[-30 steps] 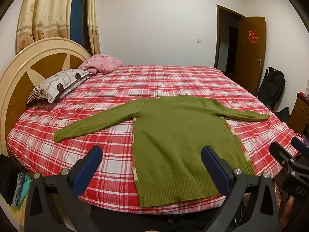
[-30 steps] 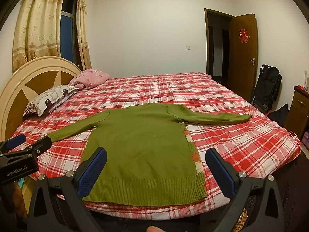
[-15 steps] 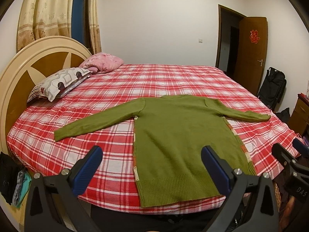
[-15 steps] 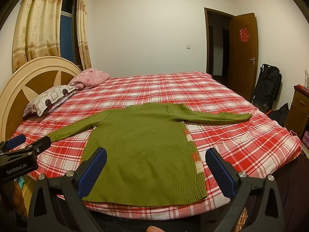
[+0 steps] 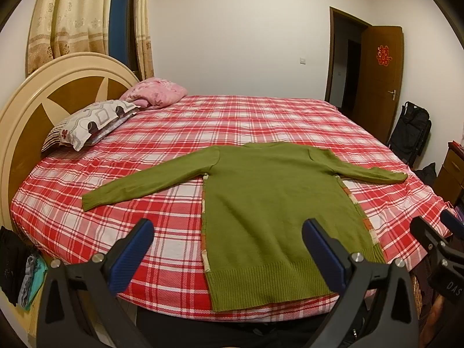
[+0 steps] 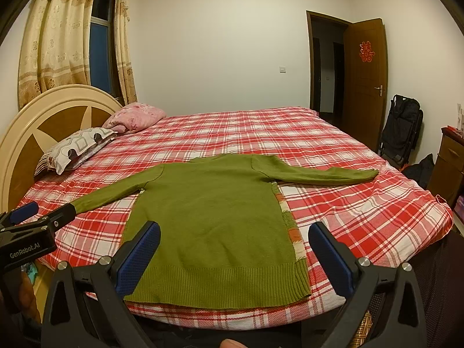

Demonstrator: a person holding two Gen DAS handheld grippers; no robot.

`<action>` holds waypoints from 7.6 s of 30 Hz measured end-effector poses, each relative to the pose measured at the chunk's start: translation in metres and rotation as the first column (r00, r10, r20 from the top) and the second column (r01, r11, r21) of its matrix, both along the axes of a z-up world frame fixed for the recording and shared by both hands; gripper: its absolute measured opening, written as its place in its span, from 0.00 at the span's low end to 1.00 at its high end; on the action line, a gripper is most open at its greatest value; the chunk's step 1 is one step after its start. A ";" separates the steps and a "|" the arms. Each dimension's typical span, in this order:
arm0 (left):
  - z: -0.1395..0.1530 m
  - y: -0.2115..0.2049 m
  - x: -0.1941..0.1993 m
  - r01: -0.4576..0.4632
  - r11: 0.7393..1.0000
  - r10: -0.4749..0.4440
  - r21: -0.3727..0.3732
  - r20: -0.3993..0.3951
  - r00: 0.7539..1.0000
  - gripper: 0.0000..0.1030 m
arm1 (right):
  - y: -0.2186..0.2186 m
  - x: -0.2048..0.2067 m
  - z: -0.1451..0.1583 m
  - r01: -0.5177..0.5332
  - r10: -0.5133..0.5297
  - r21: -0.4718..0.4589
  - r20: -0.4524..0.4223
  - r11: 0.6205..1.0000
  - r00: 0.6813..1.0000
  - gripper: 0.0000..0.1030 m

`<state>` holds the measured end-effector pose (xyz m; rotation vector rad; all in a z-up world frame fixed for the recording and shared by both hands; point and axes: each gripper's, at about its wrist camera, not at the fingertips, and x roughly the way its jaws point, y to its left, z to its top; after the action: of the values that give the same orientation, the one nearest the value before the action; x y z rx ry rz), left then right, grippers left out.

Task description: Fold small clothes

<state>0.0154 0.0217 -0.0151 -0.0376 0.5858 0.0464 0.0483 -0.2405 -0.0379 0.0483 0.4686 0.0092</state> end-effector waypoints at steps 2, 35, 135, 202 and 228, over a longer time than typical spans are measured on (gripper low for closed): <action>0.000 0.000 0.000 -0.001 1.000 0.001 0.000 0.000 1.000 1.00 | 0.000 0.000 0.000 -0.001 0.001 -0.001 0.000 1.000 1.000 0.99; -0.028 0.008 0.029 0.014 1.000 -0.013 0.009 -0.074 0.997 1.00 | 0.000 0.023 -0.026 -0.056 0.056 0.005 -0.075 0.998 0.996 0.99; -0.127 -0.055 0.320 0.252 0.937 -0.317 -0.244 -0.285 0.904 0.90 | -0.132 0.305 -0.129 -0.233 0.271 0.191 -0.204 0.954 0.941 0.64; -0.144 0.056 0.346 0.063 0.987 -0.110 -0.147 -0.340 0.934 0.41 | -0.143 0.343 -0.161 0.076 -0.138 -0.188 -0.345 0.979 0.928 0.68; -0.132 0.058 0.305 0.004 1.000 0.001 0.022 -0.224 0.975 0.84 | -0.006 0.384 -0.126 -0.288 0.226 -0.101 -0.401 0.952 0.888 0.68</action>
<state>0.3201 0.0797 -0.1468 -0.0101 0.8107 0.0562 0.4322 -0.2468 -0.1639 -0.1727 0.8680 0.2288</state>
